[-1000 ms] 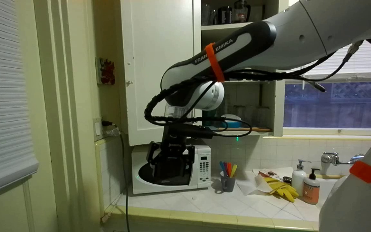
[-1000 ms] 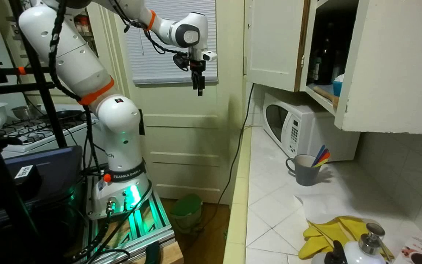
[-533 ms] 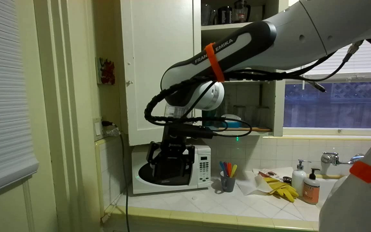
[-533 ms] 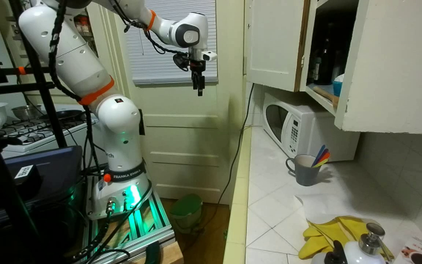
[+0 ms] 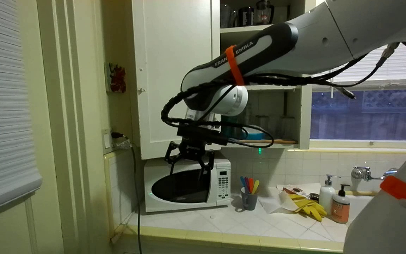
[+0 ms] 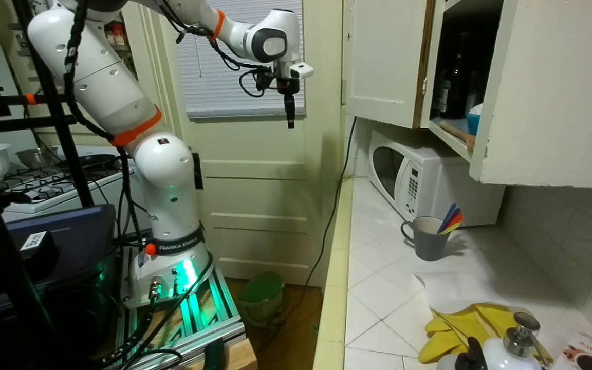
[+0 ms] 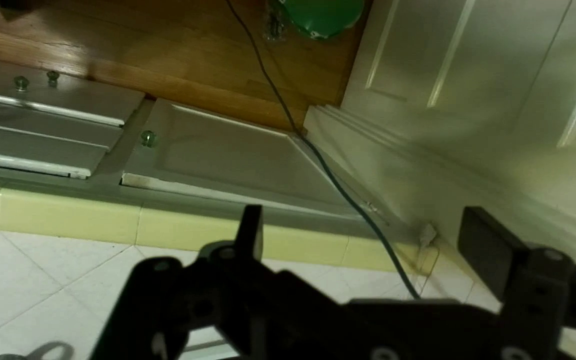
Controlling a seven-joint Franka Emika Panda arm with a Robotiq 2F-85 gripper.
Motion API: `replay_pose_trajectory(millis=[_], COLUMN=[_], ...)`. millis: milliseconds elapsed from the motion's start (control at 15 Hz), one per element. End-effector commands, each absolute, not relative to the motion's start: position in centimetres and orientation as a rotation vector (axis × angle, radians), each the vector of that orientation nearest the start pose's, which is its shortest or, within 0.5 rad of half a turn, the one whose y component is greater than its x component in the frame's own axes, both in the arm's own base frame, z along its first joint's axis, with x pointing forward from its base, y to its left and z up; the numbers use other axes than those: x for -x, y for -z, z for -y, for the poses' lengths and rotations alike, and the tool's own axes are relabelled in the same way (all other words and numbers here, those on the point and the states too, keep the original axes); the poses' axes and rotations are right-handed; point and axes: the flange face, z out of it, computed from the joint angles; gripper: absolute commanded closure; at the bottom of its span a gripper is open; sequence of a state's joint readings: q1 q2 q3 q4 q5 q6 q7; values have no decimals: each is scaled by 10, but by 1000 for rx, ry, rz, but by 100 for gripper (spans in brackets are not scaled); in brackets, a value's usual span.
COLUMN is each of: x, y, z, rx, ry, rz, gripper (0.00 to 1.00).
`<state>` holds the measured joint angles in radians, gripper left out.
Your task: Move the blue bowl to the counter
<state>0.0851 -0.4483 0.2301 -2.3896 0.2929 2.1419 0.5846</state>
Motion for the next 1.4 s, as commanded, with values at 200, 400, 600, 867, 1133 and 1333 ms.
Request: replay_pose_trajectory(millis=[200, 400, 600, 867, 1133, 1333], x=[-425, -418, -404, -375, -380, -403], y=[-509, -508, -507, -511, -521, -527], z=[-96, -54, -9, 57, 73, 97], rx=[2690, 2617, 2536, 2368, 2313, 2102], ry=[267, 301, 345, 380, 376, 431], rz=[-1095, -1309, -1512, -1772, -1828, -2039], gripper=[0, 0, 0, 0, 0, 0])
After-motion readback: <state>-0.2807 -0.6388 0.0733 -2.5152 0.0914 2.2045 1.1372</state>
